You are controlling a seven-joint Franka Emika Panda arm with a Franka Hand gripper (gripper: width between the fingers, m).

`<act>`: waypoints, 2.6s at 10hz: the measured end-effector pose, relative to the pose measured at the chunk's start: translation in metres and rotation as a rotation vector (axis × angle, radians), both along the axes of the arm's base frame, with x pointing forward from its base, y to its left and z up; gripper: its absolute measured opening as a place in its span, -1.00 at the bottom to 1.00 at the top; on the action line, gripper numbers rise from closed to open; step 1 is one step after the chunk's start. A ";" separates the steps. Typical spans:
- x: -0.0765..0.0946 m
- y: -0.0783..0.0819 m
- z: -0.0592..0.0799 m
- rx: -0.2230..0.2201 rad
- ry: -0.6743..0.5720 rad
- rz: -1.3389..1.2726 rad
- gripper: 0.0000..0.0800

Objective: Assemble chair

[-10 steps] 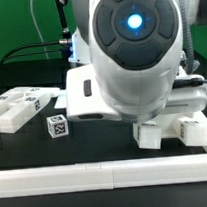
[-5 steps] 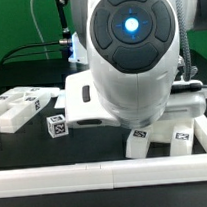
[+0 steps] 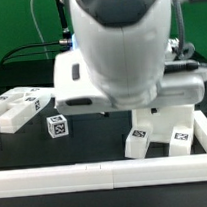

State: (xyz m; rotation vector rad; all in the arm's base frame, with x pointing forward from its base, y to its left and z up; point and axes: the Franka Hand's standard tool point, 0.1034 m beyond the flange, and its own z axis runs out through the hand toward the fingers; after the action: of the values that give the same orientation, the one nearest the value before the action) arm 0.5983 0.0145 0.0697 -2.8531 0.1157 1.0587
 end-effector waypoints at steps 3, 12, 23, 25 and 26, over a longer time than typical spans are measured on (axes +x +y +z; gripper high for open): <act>-0.011 -0.017 0.052 0.005 -0.235 -0.037 0.62; -0.050 0.027 0.072 -0.067 -0.650 -0.101 0.62; -0.095 -0.040 0.046 -0.073 -0.622 -0.083 0.62; -0.121 -0.078 0.029 -0.087 -0.577 -0.114 0.62; -0.132 -0.101 0.020 -0.088 -0.568 -0.101 0.62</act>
Offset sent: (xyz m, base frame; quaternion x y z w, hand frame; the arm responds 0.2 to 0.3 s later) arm -0.0391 -0.0111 0.0594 0.0134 0.1036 0.0280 0.9941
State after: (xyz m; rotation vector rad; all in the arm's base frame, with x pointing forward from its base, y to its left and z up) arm 0.4662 -0.0868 0.0900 -3.0566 0.2607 0.2053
